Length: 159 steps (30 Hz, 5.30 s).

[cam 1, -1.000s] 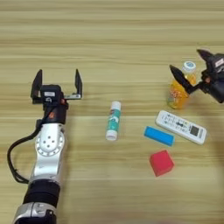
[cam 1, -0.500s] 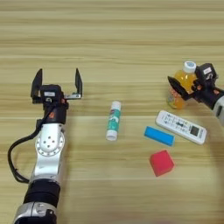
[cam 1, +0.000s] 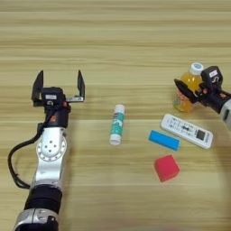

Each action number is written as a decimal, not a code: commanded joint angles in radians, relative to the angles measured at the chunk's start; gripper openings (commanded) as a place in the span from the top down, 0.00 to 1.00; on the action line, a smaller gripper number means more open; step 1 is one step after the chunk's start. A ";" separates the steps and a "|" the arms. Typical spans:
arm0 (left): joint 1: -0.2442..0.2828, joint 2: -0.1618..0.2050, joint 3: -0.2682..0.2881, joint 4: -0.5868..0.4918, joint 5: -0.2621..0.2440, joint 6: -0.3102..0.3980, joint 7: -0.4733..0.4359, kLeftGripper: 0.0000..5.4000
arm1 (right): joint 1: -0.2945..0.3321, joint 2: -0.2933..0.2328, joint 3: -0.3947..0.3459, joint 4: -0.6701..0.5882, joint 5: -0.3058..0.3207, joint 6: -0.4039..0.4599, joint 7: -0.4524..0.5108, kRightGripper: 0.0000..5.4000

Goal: Move the objects on the table

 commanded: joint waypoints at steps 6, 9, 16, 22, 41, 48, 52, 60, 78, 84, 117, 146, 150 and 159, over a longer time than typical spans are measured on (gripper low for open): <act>-0.017 -0.007 -0.004 0.012 0.009 -0.010 0.005 0.00 | 0.030 -0.008 0.010 -0.171 0.023 0.028 0.042 0.34; -0.018 -0.007 -0.004 0.013 0.009 -0.010 0.006 0.00 | 0.037 -0.009 0.011 -0.233 0.031 0.049 0.048 0.34; -0.021 -0.008 -0.004 0.015 0.010 -0.011 0.009 0.00 | 0.068 -0.009 0.039 -0.387 0.059 0.105 0.080 0.34; -0.024 -0.010 -0.004 0.017 0.010 -0.011 0.010 0.00 | 0.108 -0.027 0.080 -0.532 0.102 0.155 0.138 0.34; -0.029 -0.011 -0.003 0.026 0.010 -0.014 0.012 0.00 | 0.143 -0.038 0.221 -0.590 0.203 0.165 0.344 0.34; -0.023 -0.011 -0.003 0.018 0.010 -0.014 0.011 0.00 | 0.136 -0.007 0.298 -0.537 0.229 0.073 0.481 0.34; -0.018 -0.013 -0.005 0.008 0.010 -0.012 0.012 0.00 | 0.115 0.012 0.339 -0.498 0.206 0.041 0.515 0.34; -0.004 -0.020 -0.006 -0.018 0.010 -0.002 0.011 0.00 | 0.089 0.052 0.393 -0.401 0.205 -0.002 0.580 0.34; 0.001 -0.022 -0.010 -0.032 0.012 0.006 0.014 0.00 | 0.034 0.173 0.468 -0.180 0.085 -0.154 0.577 0.34; 0.002 -0.024 -0.010 -0.037 0.011 0.009 0.015 0.00 | 0.016 0.212 0.468 -0.107 0.050 -0.208 0.555 0.34; -0.009 -0.023 -0.007 -0.021 0.009 0.006 0.017 0.00 | -0.026 0.258 0.472 0.049 -0.010 -0.288 0.535 0.07; -0.017 -0.020 -0.011 -0.002 0.014 -0.004 0.019 0.00 | 0.028 0.155 0.373 -0.286 0.133 -0.188 0.543 0.00; -0.019 -0.019 -0.010 0.004 0.013 -0.006 0.019 0.00 | 0.038 0.109 0.340 -0.342 0.165 -0.167 0.548 0.00; -0.025 -0.013 -0.006 0.015 0.011 -0.011 0.016 0.00 | 0.078 -0.070 0.252 -0.408 0.234 -0.112 0.627 0.00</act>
